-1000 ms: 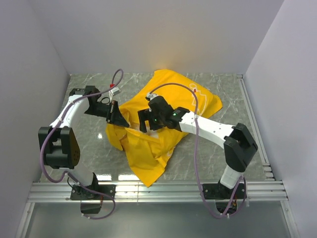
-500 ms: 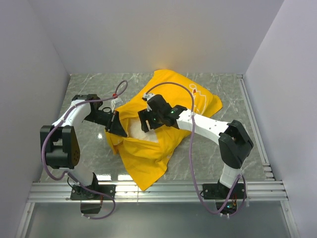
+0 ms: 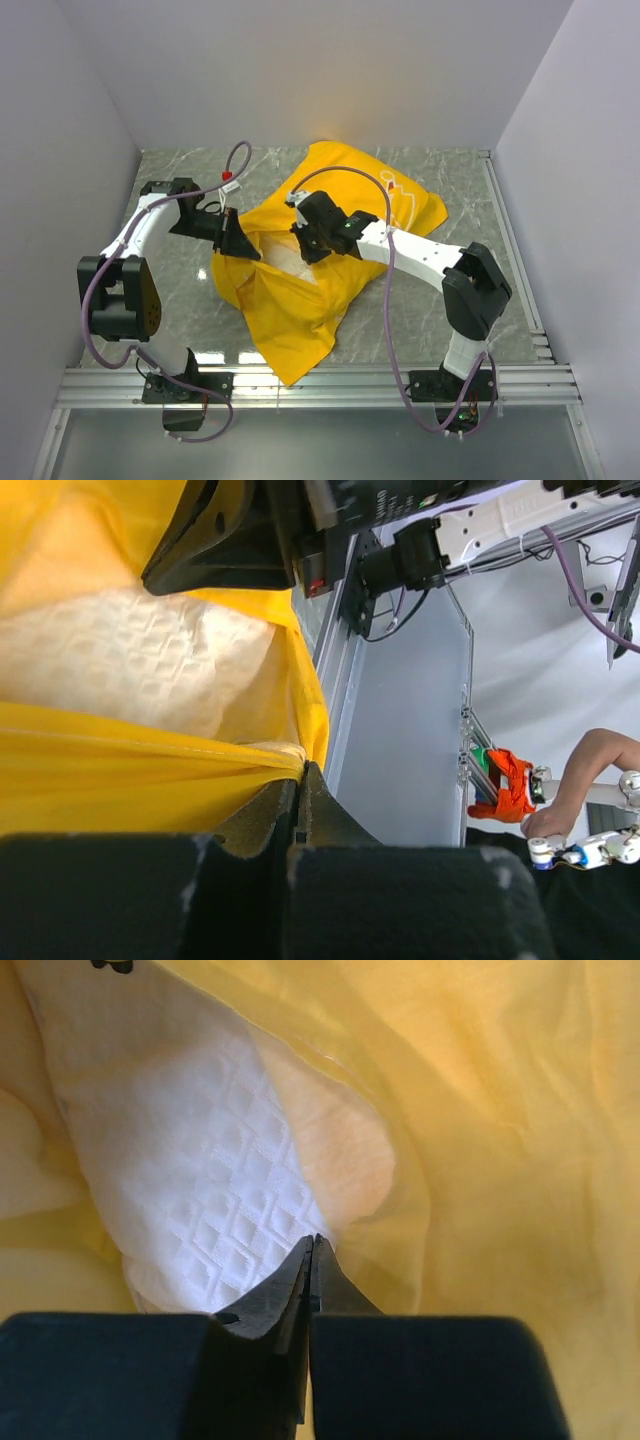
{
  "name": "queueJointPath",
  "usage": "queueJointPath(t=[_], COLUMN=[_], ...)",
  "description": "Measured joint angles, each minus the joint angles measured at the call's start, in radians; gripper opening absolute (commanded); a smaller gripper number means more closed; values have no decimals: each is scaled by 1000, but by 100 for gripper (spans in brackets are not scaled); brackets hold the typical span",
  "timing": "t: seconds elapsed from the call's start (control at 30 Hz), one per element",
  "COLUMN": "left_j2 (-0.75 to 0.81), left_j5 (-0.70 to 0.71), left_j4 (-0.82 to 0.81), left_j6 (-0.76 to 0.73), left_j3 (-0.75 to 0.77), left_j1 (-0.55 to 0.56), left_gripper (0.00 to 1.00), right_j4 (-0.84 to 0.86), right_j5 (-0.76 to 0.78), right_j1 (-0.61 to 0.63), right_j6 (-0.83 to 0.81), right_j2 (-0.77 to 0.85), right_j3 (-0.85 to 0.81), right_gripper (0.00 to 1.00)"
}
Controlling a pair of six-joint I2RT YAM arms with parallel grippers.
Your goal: Put the pillow into the pillowcase
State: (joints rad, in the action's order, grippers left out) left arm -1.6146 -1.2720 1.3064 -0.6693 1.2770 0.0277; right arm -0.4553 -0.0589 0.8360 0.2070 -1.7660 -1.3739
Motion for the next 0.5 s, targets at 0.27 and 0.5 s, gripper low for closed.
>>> queueJointPath(t=[0.27, 0.5], left_j2=[2, 58], left_j5=[9, 77], left_j4=[-23, -215], left_j6=[49, 271], left_j3=[19, -23], left_j1=[0, 0], left_gripper=[0, 1], right_j4=[-47, -55], right_j5=[24, 2], right_j1=[-23, -32], right_j6=[-70, -89], right_j2=[1, -64], right_j3=[-64, -177], right_gripper=[92, 79])
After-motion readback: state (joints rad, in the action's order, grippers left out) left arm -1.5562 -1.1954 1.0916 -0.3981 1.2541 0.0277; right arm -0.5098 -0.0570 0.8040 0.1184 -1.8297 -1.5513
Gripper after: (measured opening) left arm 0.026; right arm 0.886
